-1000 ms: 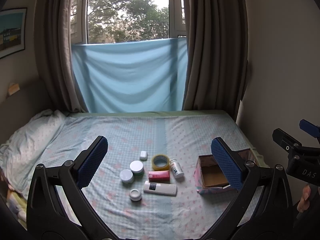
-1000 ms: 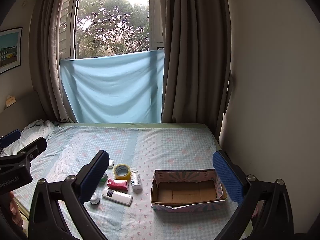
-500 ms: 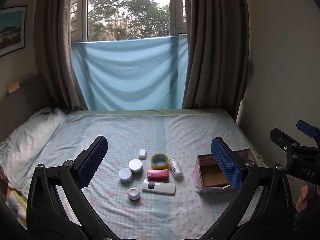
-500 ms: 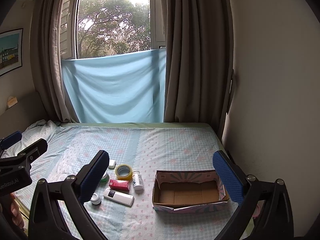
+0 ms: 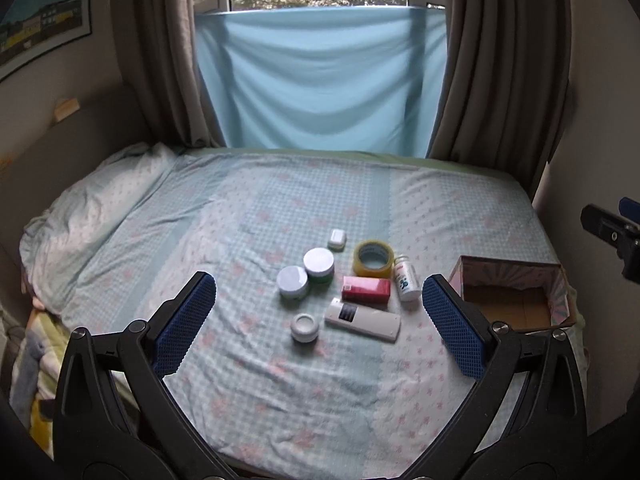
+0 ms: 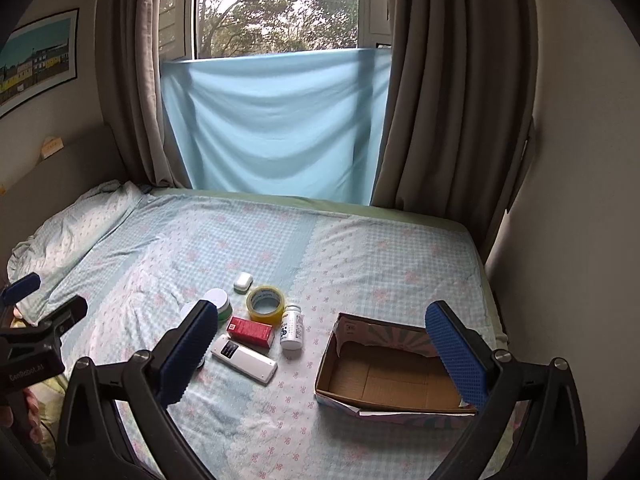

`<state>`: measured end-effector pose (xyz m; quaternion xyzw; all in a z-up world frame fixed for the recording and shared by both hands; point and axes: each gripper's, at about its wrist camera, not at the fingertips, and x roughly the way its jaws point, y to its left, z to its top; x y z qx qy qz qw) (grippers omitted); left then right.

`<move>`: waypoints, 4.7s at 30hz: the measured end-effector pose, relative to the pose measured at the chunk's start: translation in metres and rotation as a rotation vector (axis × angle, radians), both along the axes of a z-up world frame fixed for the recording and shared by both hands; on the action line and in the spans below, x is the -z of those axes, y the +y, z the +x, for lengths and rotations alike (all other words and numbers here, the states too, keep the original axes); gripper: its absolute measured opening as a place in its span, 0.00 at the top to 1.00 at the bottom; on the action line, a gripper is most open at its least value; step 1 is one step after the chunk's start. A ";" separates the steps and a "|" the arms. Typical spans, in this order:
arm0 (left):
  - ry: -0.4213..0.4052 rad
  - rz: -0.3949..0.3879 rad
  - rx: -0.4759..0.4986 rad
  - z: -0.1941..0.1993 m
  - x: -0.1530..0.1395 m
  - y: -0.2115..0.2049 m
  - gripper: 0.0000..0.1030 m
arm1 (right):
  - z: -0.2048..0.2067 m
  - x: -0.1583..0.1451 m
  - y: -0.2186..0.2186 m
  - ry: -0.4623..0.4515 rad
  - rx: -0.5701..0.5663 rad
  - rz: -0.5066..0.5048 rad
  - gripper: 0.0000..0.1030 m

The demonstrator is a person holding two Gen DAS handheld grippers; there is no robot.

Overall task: Organize rigid objects
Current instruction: 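Grasp the small white jar with the left tool while the right tool grasps the white pill bottle, then carry both items to the cardboard box and release them inside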

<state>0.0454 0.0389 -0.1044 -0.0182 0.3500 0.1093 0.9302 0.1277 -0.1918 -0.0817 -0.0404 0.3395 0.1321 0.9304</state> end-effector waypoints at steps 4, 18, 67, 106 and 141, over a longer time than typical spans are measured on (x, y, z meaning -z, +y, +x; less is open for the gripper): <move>0.094 -0.041 -0.039 0.014 0.042 0.021 0.00 | 0.034 0.024 0.018 0.074 -0.061 0.001 0.00; 0.324 -0.174 -0.171 0.108 0.197 0.078 0.01 | 0.206 0.170 0.112 0.458 -0.182 -0.170 0.00; 0.477 -0.289 -0.278 0.163 0.342 0.104 0.48 | 0.308 0.366 0.124 0.929 -0.020 -0.175 0.54; 0.324 -0.136 0.573 0.238 0.116 -0.206 0.48 | 0.160 0.146 -0.189 0.678 0.492 0.340 0.54; 0.756 0.166 0.743 0.270 0.308 -0.352 0.32 | 0.185 0.317 -0.237 0.907 0.255 0.268 0.54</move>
